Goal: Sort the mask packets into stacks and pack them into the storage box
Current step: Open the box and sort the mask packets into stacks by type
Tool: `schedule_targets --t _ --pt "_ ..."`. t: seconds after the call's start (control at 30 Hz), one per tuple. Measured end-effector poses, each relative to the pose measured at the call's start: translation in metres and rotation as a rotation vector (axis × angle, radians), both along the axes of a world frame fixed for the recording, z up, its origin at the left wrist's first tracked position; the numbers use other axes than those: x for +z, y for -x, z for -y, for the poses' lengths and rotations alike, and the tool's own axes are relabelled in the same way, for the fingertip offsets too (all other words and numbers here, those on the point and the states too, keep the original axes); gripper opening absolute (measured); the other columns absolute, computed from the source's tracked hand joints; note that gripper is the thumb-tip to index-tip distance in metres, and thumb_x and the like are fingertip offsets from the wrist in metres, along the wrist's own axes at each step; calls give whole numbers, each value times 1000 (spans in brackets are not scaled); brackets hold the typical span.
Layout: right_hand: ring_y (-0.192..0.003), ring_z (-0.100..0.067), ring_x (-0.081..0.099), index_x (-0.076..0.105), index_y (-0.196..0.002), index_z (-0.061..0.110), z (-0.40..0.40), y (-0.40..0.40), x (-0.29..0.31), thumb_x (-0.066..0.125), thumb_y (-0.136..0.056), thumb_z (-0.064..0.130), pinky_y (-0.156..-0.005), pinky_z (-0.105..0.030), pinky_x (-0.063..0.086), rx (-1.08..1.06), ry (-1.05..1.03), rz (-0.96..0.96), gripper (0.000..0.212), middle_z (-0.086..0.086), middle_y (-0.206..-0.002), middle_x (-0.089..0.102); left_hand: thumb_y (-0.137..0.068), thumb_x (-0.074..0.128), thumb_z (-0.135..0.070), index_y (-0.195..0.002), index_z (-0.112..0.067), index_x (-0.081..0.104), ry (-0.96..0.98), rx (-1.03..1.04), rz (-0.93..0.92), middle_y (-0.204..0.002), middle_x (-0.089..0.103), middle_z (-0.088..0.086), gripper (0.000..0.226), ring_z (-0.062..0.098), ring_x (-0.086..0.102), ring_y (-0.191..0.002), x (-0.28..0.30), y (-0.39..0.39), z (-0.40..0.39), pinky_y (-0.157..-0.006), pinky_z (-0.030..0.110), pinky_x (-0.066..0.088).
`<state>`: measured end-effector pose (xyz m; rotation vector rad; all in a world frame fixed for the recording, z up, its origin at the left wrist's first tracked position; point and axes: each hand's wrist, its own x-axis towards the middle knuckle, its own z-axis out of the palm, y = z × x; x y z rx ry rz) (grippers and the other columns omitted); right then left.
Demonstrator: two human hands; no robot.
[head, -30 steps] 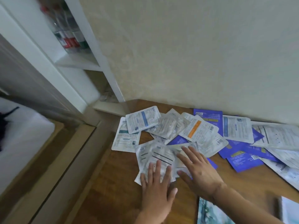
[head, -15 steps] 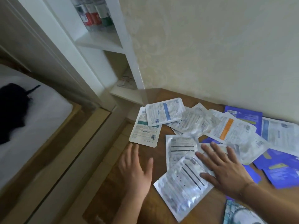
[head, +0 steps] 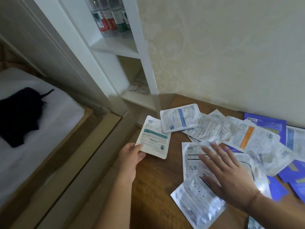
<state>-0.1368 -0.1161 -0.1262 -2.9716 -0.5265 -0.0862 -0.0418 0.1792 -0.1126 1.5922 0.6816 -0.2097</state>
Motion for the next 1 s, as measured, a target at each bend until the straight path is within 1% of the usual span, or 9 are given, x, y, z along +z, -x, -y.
schedule_targets --t 0.1,0.33,0.47,0.57,0.67,0.73,0.8,0.93,1.0 --pt "-146 -29 18 30 -149 18 -73 -12 3 41 -85 57 -113 -52 19 118 -32 54 76 -7 -156 27 -91 66 -16 -110 -12 60 155 -32 -74 -101 74 7 20 20 73 -93 12 35 -1 -82 34 57" --pt "-130 -34 48 39 -135 10 -141 -18 -24 74 -72 32 -94 -62 45 100 -59 -42 76 -14 -135 57 -86 71 -13 -110 -5 60 245 -16 -127 -98 75 11 28 24 74 -89 7 80 0 -77 34 58" --pt "-119 -31 59 57 -129 9 -128 -11 -27 72 -74 23 -79 -53 57 135 -115 33 59 -11 -127 64 -71 73 -61 -121 -15 56 174 -129 89 -116 71 4 69 19 69 -105 0 95 -9 -96 37 53" --pt "-110 -27 66 54 -126 16 -107 -4 10 51 -84 18 -76 -48 59 171 -184 143 43 -6 -120 68 -54 69 -81 -142 -34 36 -30 -226 312 -145 47 -17 105 5 45 -133 -12 102 -10 -109 28 37" --pt "-79 -15 72 64 -112 26 -71 1 60 67 -82 10 -59 -28 59 160 -349 72 34 4 -97 74 -63 80 -58 -143 -38 37 -228 -582 442 -146 40 -28 93 -6 35 -136 -5 95 10 -104 8 32" --pt "-62 0 60 64 -92 31 -42 2 90 60 -91 24 -55 -16 47 89 -498 -119 8 15 -74 68 -75 82 -30 -117 -31 63 -158 -699 467 -121 65 -20 46 2 59 -116 4 91 30 -87 13 49" --pt "-59 -4 54 57 -72 24 -15 -3 108 60 -92 34 -54 -16 40 -58 -625 -240 23 11 -62 60 -79 78 -23 -98 -22 70 -22 -747 442 -101 73 -10 21 11 69 -100 15 94 51 -72 21 55" --pt "-57 5 56 68 -80 30 38 0 113 75 -81 26 -56 -11 43 -363 -752 -285 8 15 -63 65 -82 69 -8 -113 -12 61 326 -795 243 -106 73 8 32 24 70 -101 33 114 102 -75 31 59" --pt "-55 -2 57 70 -81 26 62 15 106 78 -79 23 -58 -21 49 -525 -900 -321 8 9 -59 68 -83 66 -5 -131 -19 47 458 -780 144 -117 70 9 54 25 68 -106 39 135 126 -81 34 59"
